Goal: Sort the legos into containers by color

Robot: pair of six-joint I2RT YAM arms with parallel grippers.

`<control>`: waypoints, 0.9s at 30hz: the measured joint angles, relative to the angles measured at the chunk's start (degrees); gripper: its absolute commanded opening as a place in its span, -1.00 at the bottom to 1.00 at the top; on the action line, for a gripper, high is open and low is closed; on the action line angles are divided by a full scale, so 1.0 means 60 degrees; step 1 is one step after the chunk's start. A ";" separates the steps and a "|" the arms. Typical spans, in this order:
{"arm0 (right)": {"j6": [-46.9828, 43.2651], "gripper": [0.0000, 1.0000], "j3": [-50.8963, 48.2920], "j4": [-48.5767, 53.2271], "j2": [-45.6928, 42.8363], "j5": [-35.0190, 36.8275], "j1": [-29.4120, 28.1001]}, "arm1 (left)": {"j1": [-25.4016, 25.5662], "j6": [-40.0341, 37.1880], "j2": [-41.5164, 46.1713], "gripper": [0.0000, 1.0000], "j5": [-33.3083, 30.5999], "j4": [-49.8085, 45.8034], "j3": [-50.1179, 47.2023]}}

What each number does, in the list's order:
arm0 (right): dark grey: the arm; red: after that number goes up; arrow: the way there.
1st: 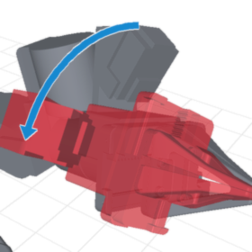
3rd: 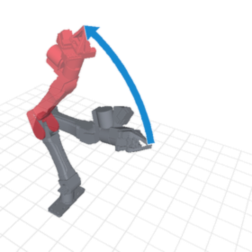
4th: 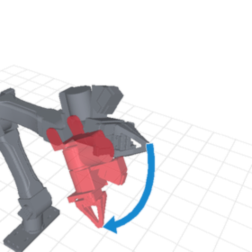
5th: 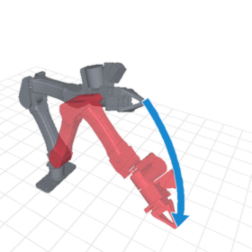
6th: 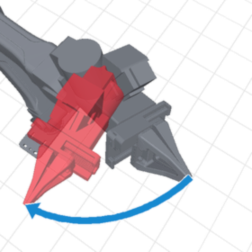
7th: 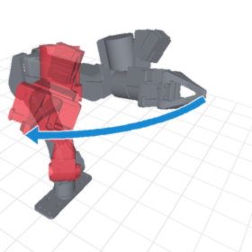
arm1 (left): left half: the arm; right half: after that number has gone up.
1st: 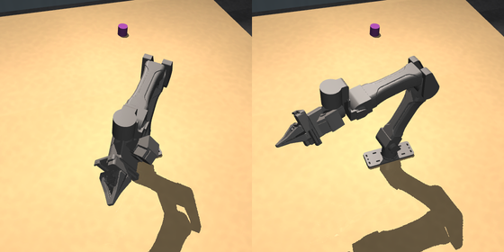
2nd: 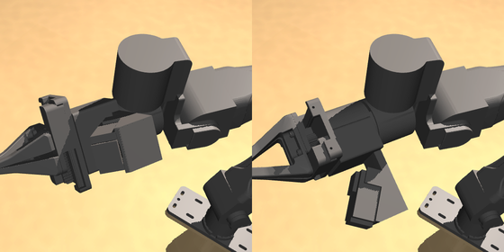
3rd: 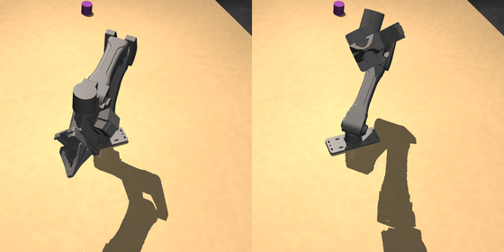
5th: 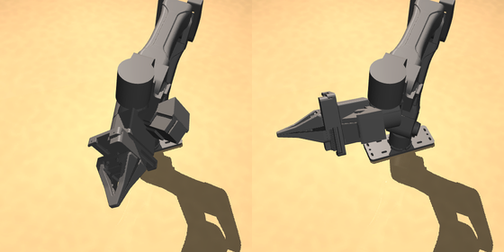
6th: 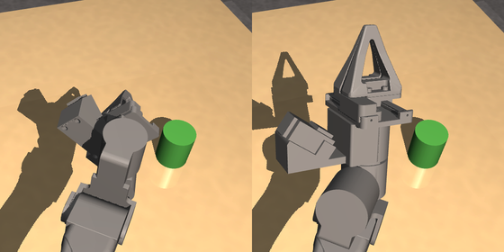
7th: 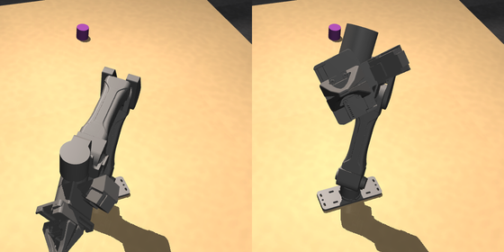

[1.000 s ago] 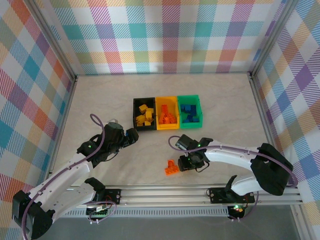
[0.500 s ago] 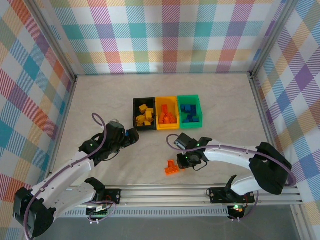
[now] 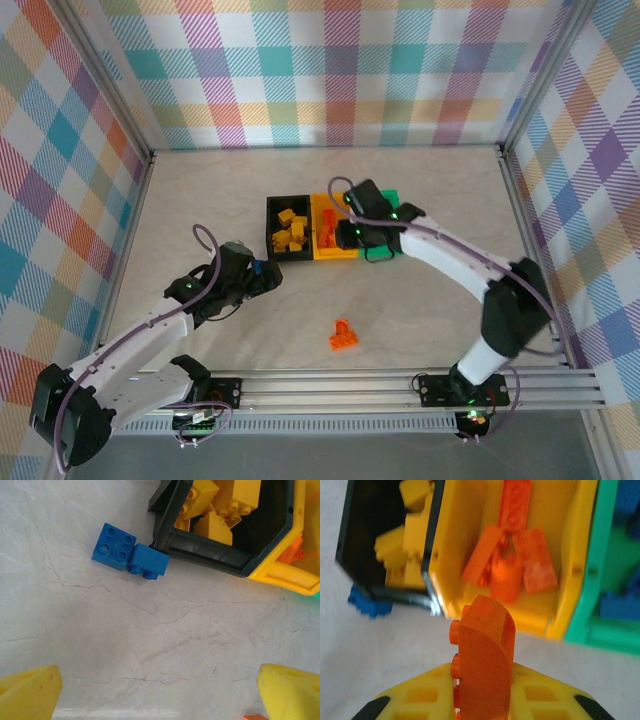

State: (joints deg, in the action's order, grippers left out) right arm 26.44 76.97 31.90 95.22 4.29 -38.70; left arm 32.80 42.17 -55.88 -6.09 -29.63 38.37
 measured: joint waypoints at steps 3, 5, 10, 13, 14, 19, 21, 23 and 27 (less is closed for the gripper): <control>-0.0109 -0.49 0.1341 0.0062 0.1515 0.0273 0.0193 | 0.0000 -0.0058 -0.0131 1.00 0.0117 0.0004 0.0007; -0.0175 -0.46 0.2178 0.0197 0.2415 0.0452 0.0251 | 0.0000 -0.0109 -0.0222 1.00 0.0178 0.0007 0.0011; -0.0270 -0.26 0.3486 0.0572 0.3807 0.0827 0.0342 | 0.0000 -0.0215 -0.0576 1.00 0.0375 0.0044 0.0073; -0.0270 0.11 0.3807 0.0776 0.4054 0.0940 0.0397 | 0.0000 -0.0219 -0.0787 1.00 0.0488 0.0168 0.0084; -0.0291 0.25 0.3836 0.0787 0.4054 0.0958 0.0397 | 0.0000 -0.0222 -0.0838 1.00 0.0528 0.0219 0.0087; -0.0259 0.52 0.3865 0.0736 0.3996 0.0958 0.0397 | 0.0000 -0.0233 -0.0929 1.00 0.0627 0.0233 0.0098; -0.0248 0.55 0.3730 0.0641 0.3814 0.0958 0.0393 | 0.0000 -0.0255 -0.0947 1.00 0.0688 0.0233 0.0131; -0.0229 0.57 0.3322 0.0452 0.3333 0.0962 0.0393 | 0.0000 -0.0299 -0.1002 1.00 0.0801 0.0321 0.0168; -0.0098 0.59 0.1847 -0.0073 0.1661 0.0954 0.0393 | 0.0113 -0.0437 -0.1370 0.99 0.1162 0.0565 0.0302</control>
State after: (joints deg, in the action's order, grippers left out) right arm 25.85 88.05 31.46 105.19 10.02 -36.34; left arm 33.47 39.55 -64.10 0.89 -26.24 40.18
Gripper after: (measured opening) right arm 0.792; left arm 0.997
